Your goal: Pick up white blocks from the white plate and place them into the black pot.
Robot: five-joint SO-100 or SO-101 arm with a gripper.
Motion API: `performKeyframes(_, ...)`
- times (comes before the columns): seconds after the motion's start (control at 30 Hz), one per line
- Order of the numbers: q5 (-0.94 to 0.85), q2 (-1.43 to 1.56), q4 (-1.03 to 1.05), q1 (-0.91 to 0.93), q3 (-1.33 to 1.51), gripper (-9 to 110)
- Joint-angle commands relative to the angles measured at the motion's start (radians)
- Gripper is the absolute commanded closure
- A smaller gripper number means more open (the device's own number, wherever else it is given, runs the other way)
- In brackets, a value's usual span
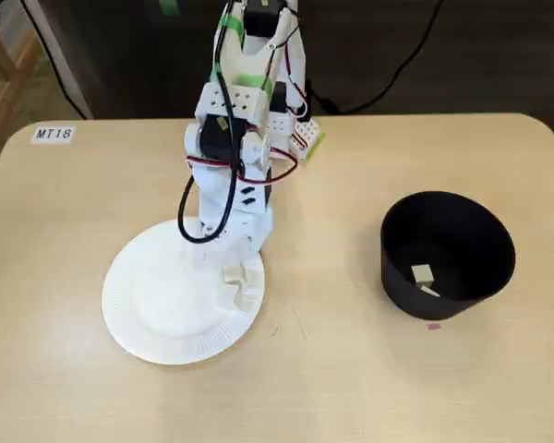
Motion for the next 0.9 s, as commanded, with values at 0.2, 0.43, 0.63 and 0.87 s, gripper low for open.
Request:
performKeyframes(0.2, 0.023, -0.034, -0.046, 0.003, -0.044, 73)
performKeyframes(0.43, 0.029, -0.080, -0.087, 0.020, -0.046, 75)
performKeyframes(0.63, 0.008, -0.112, -0.123, 0.044, -0.049, 77)
performKeyframes(0.87, -0.008, -0.147, -0.155, 0.057, -0.072, 83)
